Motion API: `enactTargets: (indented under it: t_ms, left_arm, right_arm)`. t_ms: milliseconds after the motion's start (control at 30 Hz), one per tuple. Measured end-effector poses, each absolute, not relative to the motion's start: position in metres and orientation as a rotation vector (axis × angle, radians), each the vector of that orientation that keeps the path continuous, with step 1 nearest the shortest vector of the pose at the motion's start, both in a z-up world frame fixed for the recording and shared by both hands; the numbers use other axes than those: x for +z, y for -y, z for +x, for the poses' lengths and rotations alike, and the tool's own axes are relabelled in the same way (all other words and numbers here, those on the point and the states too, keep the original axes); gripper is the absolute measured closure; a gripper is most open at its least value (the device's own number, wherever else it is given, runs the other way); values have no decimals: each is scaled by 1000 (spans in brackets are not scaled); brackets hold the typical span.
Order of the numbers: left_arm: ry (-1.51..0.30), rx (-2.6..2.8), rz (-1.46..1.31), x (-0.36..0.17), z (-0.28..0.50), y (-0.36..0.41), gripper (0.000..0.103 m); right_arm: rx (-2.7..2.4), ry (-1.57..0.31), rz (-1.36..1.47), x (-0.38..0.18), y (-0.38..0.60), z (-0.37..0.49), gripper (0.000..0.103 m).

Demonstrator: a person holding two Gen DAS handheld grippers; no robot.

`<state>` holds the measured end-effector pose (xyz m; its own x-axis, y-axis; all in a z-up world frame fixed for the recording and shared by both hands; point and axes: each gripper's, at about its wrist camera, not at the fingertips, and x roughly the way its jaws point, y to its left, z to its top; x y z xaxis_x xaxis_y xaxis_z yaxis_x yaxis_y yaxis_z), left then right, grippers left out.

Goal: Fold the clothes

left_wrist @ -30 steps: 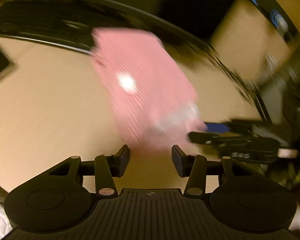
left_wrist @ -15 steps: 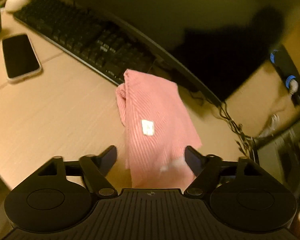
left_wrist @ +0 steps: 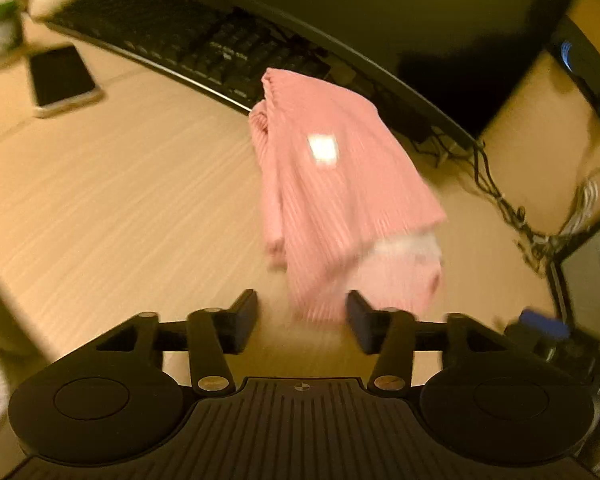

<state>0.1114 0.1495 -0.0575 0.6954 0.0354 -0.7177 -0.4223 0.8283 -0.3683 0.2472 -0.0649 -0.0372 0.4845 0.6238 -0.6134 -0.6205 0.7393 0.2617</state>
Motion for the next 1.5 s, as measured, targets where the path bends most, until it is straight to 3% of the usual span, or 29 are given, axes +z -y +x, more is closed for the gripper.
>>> enactTargets:
  t_ms: [33,67,133,267,700,1500]
  left_arm:
    - [-755,297,-523,-52,100,-138,25]
    - [-741,327,-500,-46,88,-126,6]
    - [-664,433,-456,-34,62,-103,0]
    - [-531,566,-328,-20,38,-58,0]
    - [-544,529,-199,1,49,-22,0]
    - [-588,518,-247,-8,45,-18,0]
  right_arm:
    - [770,-741,1,-34,69,241,0]
    - [776,-732,-5,-29,71,235,0]
    - [779,-711,-15,-19,74,220,0]
    - [757,-599,49,-10,87,189,0]
    - [739,-457,-61,-2,94,164,0]
    - [756,-509,-110,-14,89,162,0]
